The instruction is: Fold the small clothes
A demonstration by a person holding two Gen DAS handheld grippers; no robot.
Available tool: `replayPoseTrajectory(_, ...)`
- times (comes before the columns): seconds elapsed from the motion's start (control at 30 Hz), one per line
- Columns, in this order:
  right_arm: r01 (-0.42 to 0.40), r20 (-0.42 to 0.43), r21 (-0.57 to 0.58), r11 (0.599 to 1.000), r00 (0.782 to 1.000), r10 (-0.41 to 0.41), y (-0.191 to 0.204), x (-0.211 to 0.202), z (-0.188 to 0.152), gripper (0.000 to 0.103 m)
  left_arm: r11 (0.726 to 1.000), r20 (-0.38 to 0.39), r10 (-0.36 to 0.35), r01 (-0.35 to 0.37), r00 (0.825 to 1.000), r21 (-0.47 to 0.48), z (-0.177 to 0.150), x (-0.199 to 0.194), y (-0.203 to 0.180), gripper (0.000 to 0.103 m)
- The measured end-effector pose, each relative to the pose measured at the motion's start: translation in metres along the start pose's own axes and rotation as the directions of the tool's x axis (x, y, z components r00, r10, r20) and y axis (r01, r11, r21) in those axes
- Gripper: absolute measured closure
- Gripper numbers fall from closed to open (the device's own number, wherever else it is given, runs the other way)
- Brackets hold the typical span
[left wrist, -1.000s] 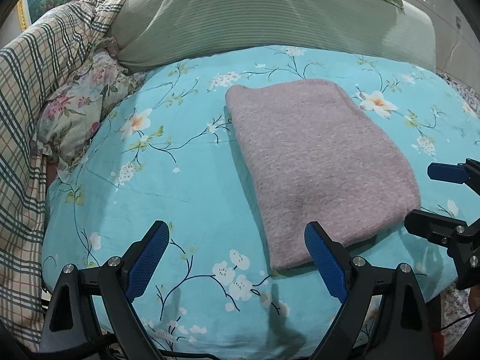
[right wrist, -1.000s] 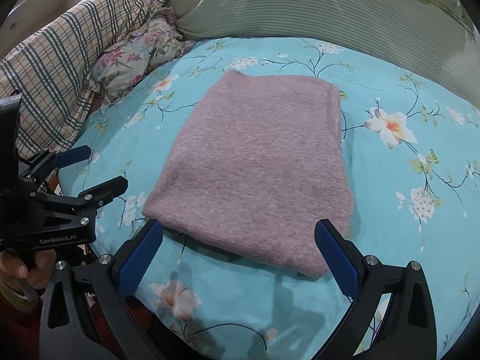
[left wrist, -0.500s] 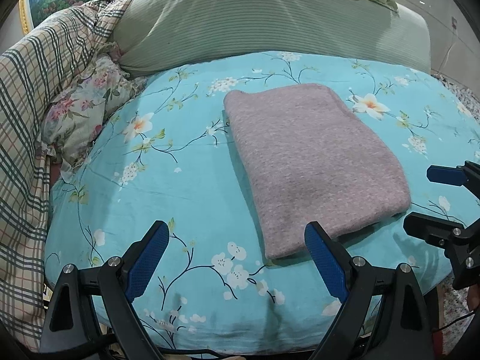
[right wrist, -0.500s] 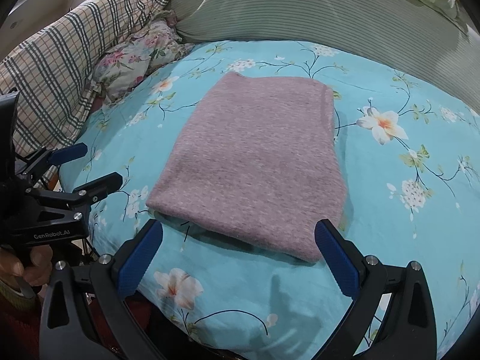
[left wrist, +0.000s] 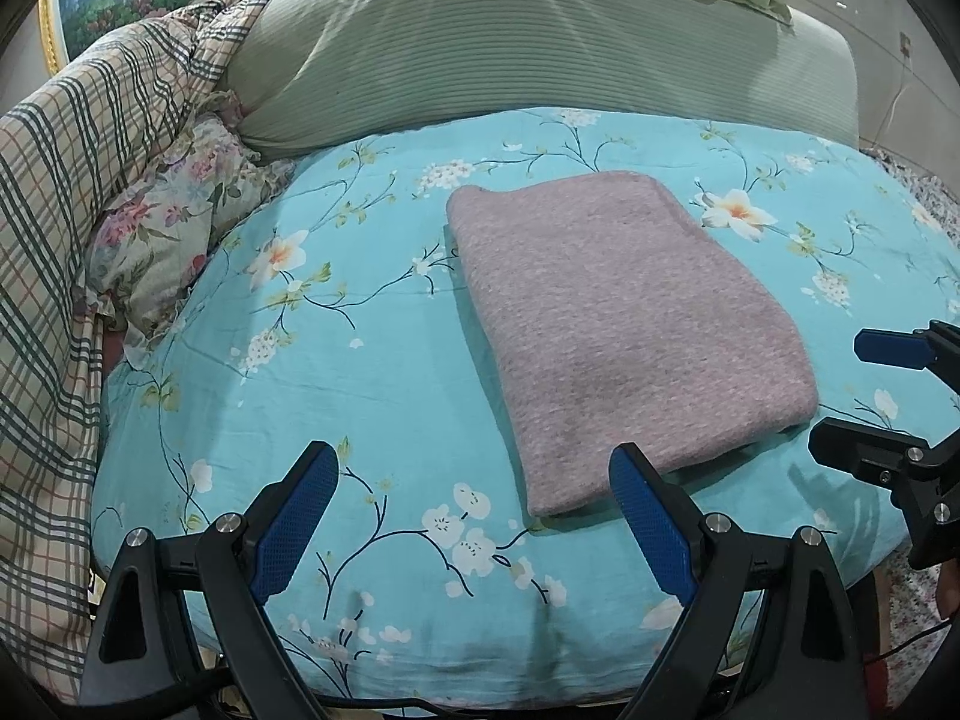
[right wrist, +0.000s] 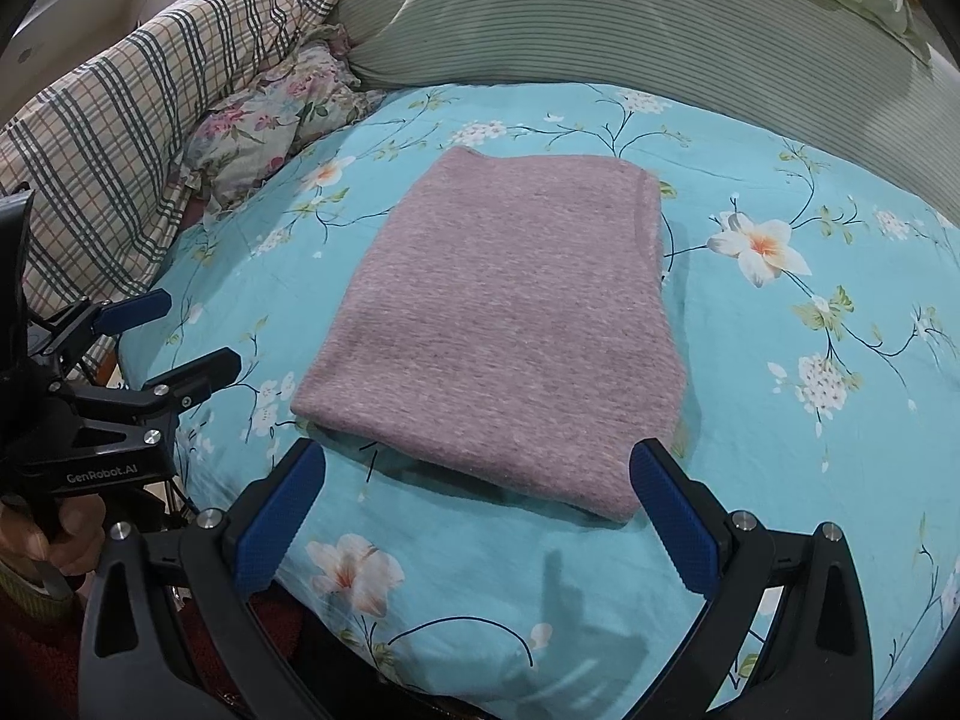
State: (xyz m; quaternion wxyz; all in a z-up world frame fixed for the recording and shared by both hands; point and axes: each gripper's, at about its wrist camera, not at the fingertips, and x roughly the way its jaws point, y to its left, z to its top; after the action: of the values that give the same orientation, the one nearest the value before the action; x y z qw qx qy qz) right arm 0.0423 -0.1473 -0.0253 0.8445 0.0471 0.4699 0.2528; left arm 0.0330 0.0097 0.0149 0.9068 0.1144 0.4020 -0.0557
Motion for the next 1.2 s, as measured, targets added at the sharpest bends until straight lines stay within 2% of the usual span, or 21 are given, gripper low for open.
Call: replayPoseTrajectory(1.2,-0.001,0.003,0.016,1.0,1.0,0.001,0.0027,-0.0015,0.0031,0.001,1.0,0.012,0.003,-0.003,1.0,0.018,0.0026,-0.0025,-0.0011,0.011)
